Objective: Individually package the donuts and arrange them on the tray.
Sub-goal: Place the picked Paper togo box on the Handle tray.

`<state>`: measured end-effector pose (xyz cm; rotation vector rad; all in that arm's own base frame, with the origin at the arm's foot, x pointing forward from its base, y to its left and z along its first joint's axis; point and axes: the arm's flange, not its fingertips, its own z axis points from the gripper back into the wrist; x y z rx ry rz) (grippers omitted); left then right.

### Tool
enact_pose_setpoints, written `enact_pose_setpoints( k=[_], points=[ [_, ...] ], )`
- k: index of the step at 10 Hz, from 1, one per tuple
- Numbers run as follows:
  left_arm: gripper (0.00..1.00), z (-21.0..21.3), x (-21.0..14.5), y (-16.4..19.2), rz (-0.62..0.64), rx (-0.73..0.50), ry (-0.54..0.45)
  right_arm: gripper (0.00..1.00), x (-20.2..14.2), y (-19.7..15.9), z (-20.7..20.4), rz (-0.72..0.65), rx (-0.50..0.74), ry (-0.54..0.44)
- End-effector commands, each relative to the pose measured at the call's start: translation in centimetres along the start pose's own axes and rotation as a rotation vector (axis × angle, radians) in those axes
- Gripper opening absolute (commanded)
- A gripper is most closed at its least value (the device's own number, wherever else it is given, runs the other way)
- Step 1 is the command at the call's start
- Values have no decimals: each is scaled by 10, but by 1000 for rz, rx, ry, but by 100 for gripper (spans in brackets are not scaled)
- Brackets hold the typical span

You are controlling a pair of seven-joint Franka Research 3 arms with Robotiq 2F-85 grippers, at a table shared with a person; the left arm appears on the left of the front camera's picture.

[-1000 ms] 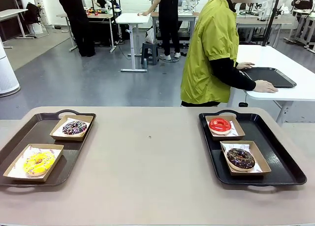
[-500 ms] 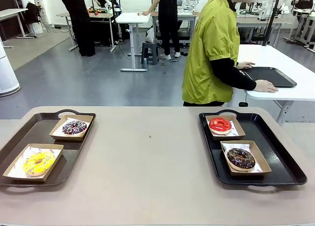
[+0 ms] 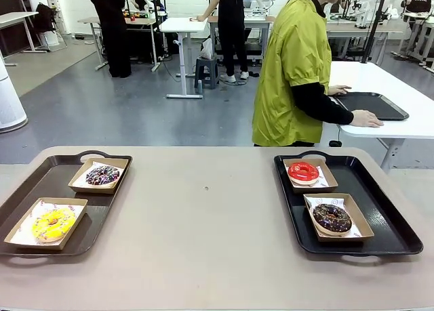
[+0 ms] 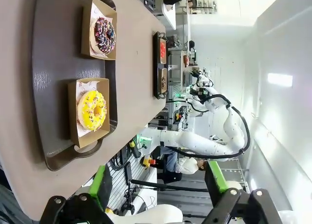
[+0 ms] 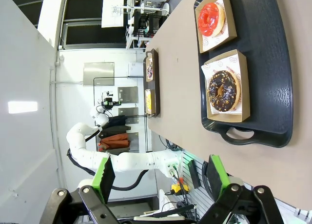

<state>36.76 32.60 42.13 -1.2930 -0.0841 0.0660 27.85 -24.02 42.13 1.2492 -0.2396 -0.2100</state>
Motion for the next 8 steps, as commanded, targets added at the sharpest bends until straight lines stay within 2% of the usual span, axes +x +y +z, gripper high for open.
enact_pose_setpoints(
  k=[1,8],
  points=[
    [100,-1,-5,-4,19,12,-14,100,-1,0,0,2,13,0],
    [100,-1,-5,-4,19,12,-14,100,-1,0,0,2,13,0]
  ],
)
